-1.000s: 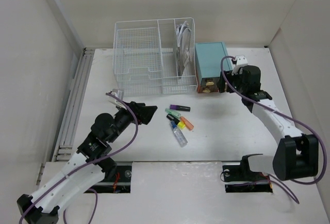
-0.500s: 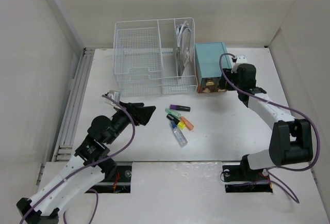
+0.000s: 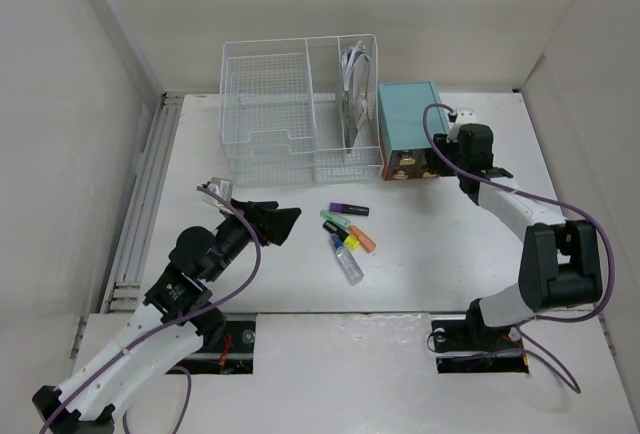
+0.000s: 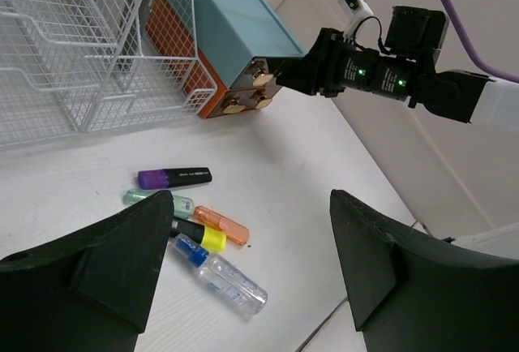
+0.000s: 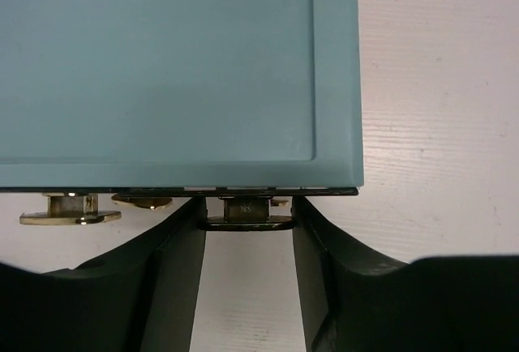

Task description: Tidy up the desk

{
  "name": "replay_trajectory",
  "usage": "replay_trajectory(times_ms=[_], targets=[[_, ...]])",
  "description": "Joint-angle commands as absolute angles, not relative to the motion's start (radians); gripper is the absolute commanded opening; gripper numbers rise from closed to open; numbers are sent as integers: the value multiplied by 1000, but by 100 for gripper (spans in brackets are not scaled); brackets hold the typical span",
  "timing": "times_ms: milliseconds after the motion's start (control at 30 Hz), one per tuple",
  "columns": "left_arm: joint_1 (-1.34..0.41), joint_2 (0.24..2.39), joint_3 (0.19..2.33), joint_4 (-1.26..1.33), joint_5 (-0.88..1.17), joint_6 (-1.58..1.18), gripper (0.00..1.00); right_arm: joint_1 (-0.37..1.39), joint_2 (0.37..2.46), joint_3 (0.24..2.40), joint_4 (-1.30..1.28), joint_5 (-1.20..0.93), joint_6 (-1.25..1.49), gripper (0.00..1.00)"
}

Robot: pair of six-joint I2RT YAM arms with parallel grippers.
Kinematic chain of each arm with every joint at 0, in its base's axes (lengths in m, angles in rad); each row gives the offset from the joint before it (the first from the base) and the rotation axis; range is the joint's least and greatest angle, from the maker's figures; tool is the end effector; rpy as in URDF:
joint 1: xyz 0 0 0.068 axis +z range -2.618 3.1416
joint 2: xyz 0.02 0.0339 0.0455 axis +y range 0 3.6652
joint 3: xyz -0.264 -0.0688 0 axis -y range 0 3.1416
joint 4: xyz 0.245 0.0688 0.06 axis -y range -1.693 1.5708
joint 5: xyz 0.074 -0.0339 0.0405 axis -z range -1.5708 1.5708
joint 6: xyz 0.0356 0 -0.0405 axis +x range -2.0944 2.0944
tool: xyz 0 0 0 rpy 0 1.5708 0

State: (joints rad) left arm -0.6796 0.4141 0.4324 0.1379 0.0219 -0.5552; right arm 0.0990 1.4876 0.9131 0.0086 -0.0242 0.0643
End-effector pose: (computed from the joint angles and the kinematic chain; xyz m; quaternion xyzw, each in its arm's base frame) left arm 0.1010 -0.0826 0.3012 0.0487 0.6480 -0.4458 0.6156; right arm 0.3271 0.0334 0.2351 -0.0210 0.8761 0.0498 0.4791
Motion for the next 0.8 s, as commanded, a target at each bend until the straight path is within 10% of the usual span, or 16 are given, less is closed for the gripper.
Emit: replay_trajectory(times_ms=[0,500,700,767], targets=[[-686,399,428,178,29,-555,75,87,1396,901,68,-47,42,27],[-686,439,419,247,67,-574,75,87,1050,807,-276,-233,-172,19],[-686,448,428,256,67,-565,75,87,1107,877,-337,-276,-193,35],[-686,448,439,244,67,-565,75,87,1120,877,-348,-295,-193,63]])
